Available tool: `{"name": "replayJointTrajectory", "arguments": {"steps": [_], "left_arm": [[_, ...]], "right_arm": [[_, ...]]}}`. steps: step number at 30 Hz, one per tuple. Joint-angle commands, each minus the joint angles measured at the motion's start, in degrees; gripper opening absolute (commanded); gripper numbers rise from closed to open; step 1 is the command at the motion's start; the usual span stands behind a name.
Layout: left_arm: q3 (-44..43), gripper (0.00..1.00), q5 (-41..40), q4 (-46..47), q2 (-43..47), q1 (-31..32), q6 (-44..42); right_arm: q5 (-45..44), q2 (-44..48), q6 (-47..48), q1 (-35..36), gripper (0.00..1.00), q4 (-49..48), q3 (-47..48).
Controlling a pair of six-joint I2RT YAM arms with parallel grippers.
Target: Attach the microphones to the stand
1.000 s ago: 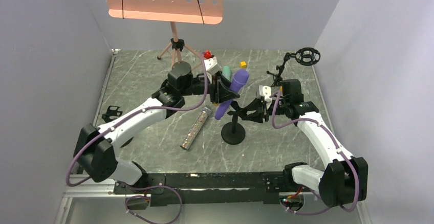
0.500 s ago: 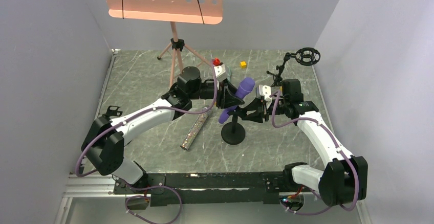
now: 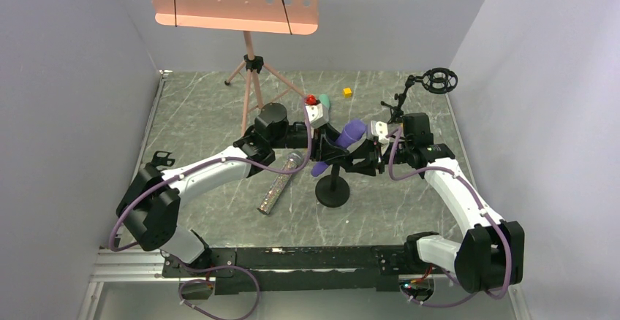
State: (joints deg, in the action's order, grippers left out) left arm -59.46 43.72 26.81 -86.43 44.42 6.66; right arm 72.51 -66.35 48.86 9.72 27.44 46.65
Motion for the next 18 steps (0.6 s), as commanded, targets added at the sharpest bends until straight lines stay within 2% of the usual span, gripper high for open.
{"name": "replayJointTrajectory", "arguments": {"steps": [1, 4, 6, 8, 12, 15, 18], "left_arm": [[0.49, 0.07, 0.91, 2.64, -0.54, 0.93, -1.29], [0.66, 0.11, 0.40, 3.07, -0.77, 0.91, -0.57], [0.89, 0.17, 0.05, 3.45, -0.67, 0.89, -0.22], [1.16, 0.23, -0.39, 3.92, -0.45, 0.94, 0.18], [1.28, 0.38, -0.79, 4.55, -0.19, 0.92, 1.37], [1.58, 0.56, -2.24, 5.34, 0.39, 0.98, 2.63], [1.46, 0.78, -5.23, 4.67, 1.72, 0.86, 4.00]], "right_arm": [[4.04, -0.30, -0.26, 0.52, 0.34, 0.56, 1.88], [4.02, 0.60, -1.30, 0.57, 0.58, -0.94, 0.87], [3.83, 1.45, -3.22, 0.51, 0.69, -3.27, -0.20], [3.66, 2.13, -4.94, 0.57, 0.74, -5.15, -0.99], [3.19, 2.28, -5.59, 0.50, 0.79, -5.56, -1.28], [2.84, 2.37, -6.71, 0.44, 0.82, -6.40, -1.66], [2.97, 2.94, -9.02, 0.10, 0.91, -8.62, -2.49]]}}
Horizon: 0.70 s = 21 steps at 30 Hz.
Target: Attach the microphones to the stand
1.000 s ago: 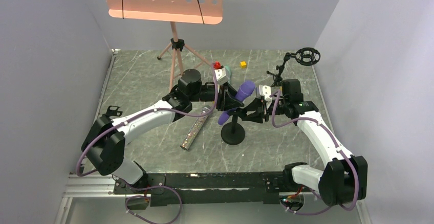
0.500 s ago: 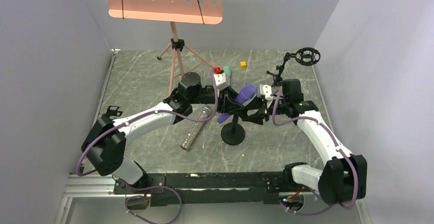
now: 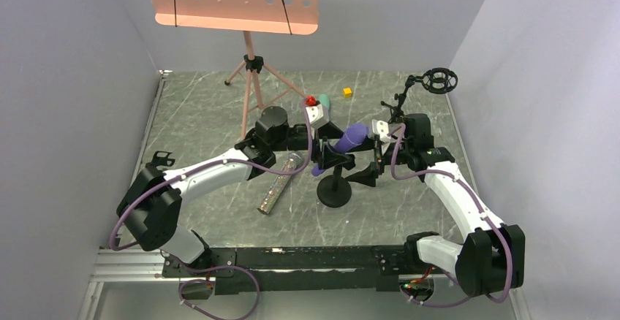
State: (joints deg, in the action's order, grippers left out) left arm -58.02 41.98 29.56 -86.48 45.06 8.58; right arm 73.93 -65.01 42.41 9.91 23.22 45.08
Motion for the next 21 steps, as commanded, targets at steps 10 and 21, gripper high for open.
{"name": "replayJointTrajectory", "arguments": {"steps": [10, 21], "left_arm": [[0.29, 0.99, -6.99, -1.91, 7.87, -0.33, 0.82], [6.86, 0.99, 5.60, -6.24, 17.10, -8.50, -3.00]], "right_arm": [[4.02, 2.16, -7.43, -1.50, 0.93, -8.74, -2.10], [5.29, 2.43, -0.71, -3.60, 0.99, -2.11, -0.83]]}}
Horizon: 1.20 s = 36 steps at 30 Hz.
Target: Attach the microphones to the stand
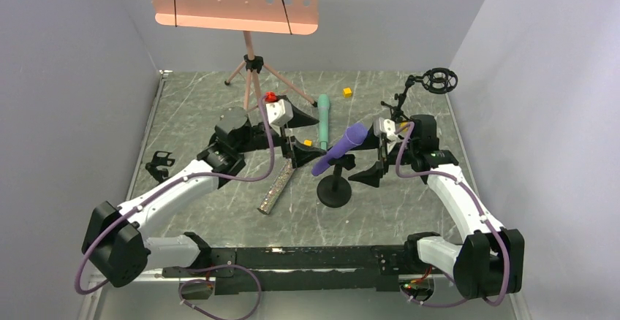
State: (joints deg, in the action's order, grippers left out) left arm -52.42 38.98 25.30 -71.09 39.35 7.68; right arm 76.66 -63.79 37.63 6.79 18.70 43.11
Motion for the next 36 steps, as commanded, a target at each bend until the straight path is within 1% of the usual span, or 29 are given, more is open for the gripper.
{"name": "replayJointTrajectory", "arguments": {"steps": [1, 2, 4, 6, 9, 12, 14, 16, 18, 21, 24, 32, 36], "left_arm": [[1.27, 0.99, 11.37, -2.49, 1.37, -3.53, -2.06], [1.28, 0.99, 13.91, -2.80, 0.71, -3.90, -1.69], [1.14, 0.99, 15.36, -2.88, -0.58, -4.06, -2.08], [1.08, 0.99, 15.83, -2.24, -2.09, -4.02, -2.49], [1.68, 0.99, 15.71, 1.53, -4.12, -3.79, -3.07], [1.14, 0.99, 15.42, 2.47, -6.24, -3.31, -3.75], [-0.60, 0.99, 14.23, 0.22, -7.68, -2.24, -5.72], [-2.65, 0.99, 12.04, -4.27, -8.99, -0.59, -10.87], [-4.35, 0.99, 10.35, -7.37, -10.12, 0.90, -13.73], [-5.71, 0.99, 8.52, -9.58, -11.70, 2.22, -15.57], [-5.72, 0.99, 7.79, -9.18, -12.52, 2.82, -15.82], [-6.53, 0.86, 7.39, -7.53, -14.41, 3.53, -13.39], [-5.93, 0.85, 6.78, -5.55, -14.33, 3.75, -11.83]], "right_arm": [[2.68, 1.13, 4.69, -0.56, 0.99, 3.04, 1.22], [2.75, 1.12, 5.52, -0.66, 0.99, 3.80, 1.38], [2.74, 1.05, 7.03, -0.90, 0.99, 5.38, 1.79], [2.79, 1.01, 8.50, -1.56, 0.99, 7.15, 2.33], [3.09, 1.32, 9.99, -3.02, 0.99, 9.07, 2.68], [3.95, 2.37, 9.51, -4.85, 0.99, 8.68, 2.25], [4.11, 3.12, 8.75, -5.56, 0.99, 7.82, 1.69], [4.02, 3.53, 8.45, -5.80, 1.00, 7.42, 1.46], [4.23, 3.54, 8.75, -6.04, 1.00, 7.80, 1.57], [4.45, 3.57, 9.58, -6.32, 1.00, 8.81, 1.88], [4.76, 3.68, 9.78, -6.43, 1.00, 9.07, 1.89], [4.99, 3.74, 9.86, -6.44, 1.00, 9.21, 1.89], [5.07, 3.62, 9.83, -6.44, 1.00, 9.16, 1.80]]}}
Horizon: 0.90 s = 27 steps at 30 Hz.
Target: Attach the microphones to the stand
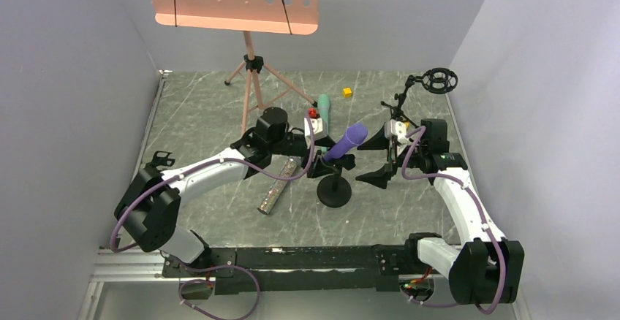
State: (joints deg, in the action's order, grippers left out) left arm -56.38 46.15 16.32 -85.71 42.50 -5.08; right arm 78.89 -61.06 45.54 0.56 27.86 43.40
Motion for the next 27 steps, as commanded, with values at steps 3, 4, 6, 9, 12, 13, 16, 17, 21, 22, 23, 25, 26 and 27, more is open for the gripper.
{"name": "replayJointTrajectory", "arguments": {"steps": [3, 4, 6, 9, 12, 13, 16, 17, 21, 22, 23, 25, 26, 27], "left_arm": [[-1.15, 0.85, -0.61, 5.51, 0.80, 0.61, 2.21], [-0.90, 0.85, -0.59, 6.09, 1.00, 0.59, 2.67], [-0.46, 0.85, -0.74, 7.13, 1.17, 0.64, 3.45], [0.01, 0.82, -1.27, 8.18, 1.48, 0.66, 4.12], [-0.04, 0.75, -1.64, 7.85, 1.56, 0.66, 4.08], [-0.15, 0.71, -1.67, 7.42, 1.60, 0.70, 4.03], [-0.92, 0.50, -1.36, 5.72, 1.75, 0.66, 3.37], [-1.08, 0.41, -1.19, 5.32, 1.89, 0.68, 3.36], [-1.06, 0.24, -1.02, 5.54, 3.57, 0.62, 4.31], [-1.06, 0.22, -1.13, 5.99, 4.21, 0.57, 4.64], [-1.15, 0.21, -1.15, 6.59, 5.29, 0.54, 7.30], [-1.20, 0.18, -1.59, 7.48, 7.32, 0.40, 9.14], [-1.33, 0.16, -2.02, 7.60, 8.45, 0.34, 9.84], [-1.59, 0.15, -2.68, 7.38, 9.62, 0.12, 10.31]], "right_arm": [[2.92, 0.76, 1.92, -0.21, 1.00, 0.09, 1.59], [2.93, 0.73, 1.97, -0.16, 1.00, 0.09, 1.60], [2.93, 0.74, 1.92, -0.21, 1.00, 0.09, 1.60], [2.93, 0.71, 1.92, -0.21, 1.00, 0.09, 1.60], [2.93, 0.74, 1.92, -0.21, 1.00, 0.09, 1.61], [2.93, 0.76, 1.92, -0.21, 1.00, 0.09, 1.54], [3.00, 0.72, 1.93, -0.21, 1.00, 0.18, 1.60], [3.02, 0.69, 1.96, -0.19, 1.00, 0.18, 1.60], [3.11, 0.83, 2.07, -0.21, 1.00, 0.31, 1.65], [3.11, 0.85, 2.16, -0.21, 1.00, 0.39, 1.69], [3.19, 0.87, 2.30, -0.21, 1.00, 0.58, 1.78], [3.28, 0.99, 2.36, -0.21, 1.00, 0.70, 1.82], [3.28, 1.07, 2.36, -0.21, 1.00, 0.71, 1.78], [3.37, 1.05, 2.36, -0.20, 1.00, 0.71, 1.86]]}}
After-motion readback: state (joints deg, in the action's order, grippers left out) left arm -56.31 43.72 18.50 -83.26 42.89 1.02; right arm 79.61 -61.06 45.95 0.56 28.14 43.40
